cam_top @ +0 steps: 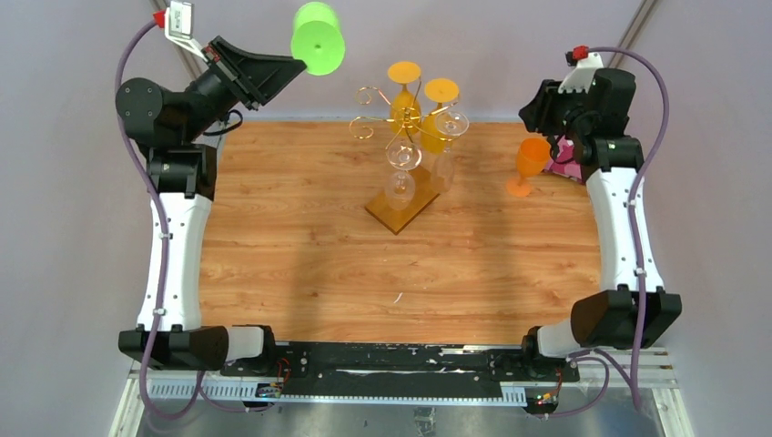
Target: Take the wine glass off the wine glass rack
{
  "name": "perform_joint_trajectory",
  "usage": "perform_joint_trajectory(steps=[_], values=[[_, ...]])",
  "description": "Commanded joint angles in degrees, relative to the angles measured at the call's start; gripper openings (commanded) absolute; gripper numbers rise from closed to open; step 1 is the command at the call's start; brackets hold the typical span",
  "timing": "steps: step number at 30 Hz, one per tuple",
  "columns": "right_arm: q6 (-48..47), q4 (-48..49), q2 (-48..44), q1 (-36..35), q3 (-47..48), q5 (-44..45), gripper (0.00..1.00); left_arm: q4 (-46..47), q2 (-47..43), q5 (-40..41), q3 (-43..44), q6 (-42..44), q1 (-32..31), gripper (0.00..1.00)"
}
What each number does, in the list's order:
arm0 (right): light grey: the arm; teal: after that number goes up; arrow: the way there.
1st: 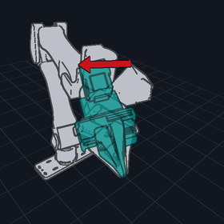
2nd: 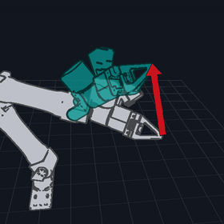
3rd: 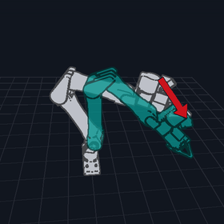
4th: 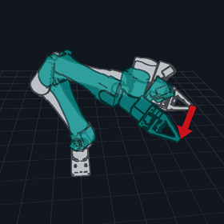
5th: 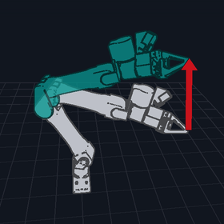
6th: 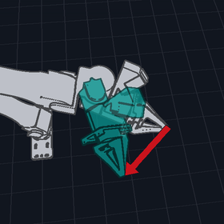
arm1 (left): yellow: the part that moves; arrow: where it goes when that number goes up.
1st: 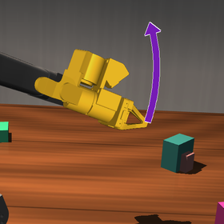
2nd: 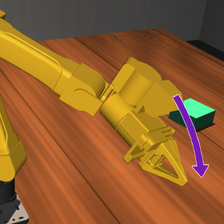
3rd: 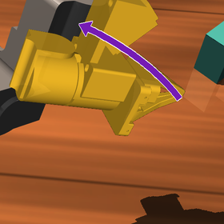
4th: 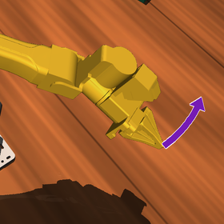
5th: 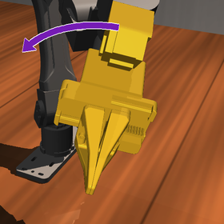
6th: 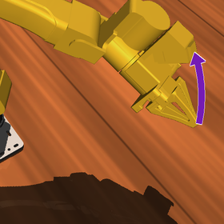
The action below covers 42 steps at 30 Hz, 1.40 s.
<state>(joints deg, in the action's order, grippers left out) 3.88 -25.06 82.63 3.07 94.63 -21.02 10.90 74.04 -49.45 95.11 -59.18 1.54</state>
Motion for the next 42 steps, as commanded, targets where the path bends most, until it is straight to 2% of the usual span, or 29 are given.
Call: perform_joint_trajectory(steps=[1,3,6,7,10,11,15,18,22,24,26,42], values=[[2.28,8.01,-5.80,0.71,-3.77,-8.12,0.45,11.61,-0.10,-5.99,-1.02,-2.79,-4.82,0.00],[3.31,10.75,-8.06,0.77,-4.98,-13.26,0.47,15.93,-0.32,-7.41,-2.07,-4.10,-6.62,0.00],[5.92,16.06,-10.55,0.80,-6.29,-24.06,0.50,31.39,0.07,-12.54,-4.10,-10.37,-8.93,0.00],[7.33,18.40,-11.19,0.80,-6.70,-30.06,0.50,40.81,0.61,-13.87,-5.11,-15.14,-9.61,0.00],[14.46,30.19,-12.94,0.80,-9.34,-41.27,0.51,75.48,5.33,-14.57,-5.41,-40.87,-9.89,0.00],[17.25,34.42,-13.34,0.80,-10.29,-44.04,0.55,79.17,6.50,-15.38,-4.49,-46.30,-10.29,0.00],[30.49,54.09,-13.88,0.80,-13.61,-51.88,0.58,79.52,5.53,-18.30,-8.53,-42.51,-12.80,0.00],[48.31,76.33,-11.94,0.80,-14.72,-54.62,0.59,79.45,4.19,-21.93,-12.05,-37.37,-17.47,0.00],[68.77,100.72,-5.37,0.35,-9.04,-54.73,0.59,79.43,3.66,-23.58,-13.82,-35.11,-21.69,0.00],[81.99,113.77,-0.47,0.10,-4.58,-53.30,0.59,79.45,3.64,-23.60,-14.29,-34.43,-23.03,0.00],[88.19,116.37,3.15,-0.67,-1.35,-52.02,0.58,79.46,4.08,-23.69,-14.11,-34.48,-24.01,0.00],[86.56,116.46,-0.95,-11.68,-6.76,-52.70,0.58,79.53,5.39,-24.28,-13.53,-34.42,-24.30,0.00]])
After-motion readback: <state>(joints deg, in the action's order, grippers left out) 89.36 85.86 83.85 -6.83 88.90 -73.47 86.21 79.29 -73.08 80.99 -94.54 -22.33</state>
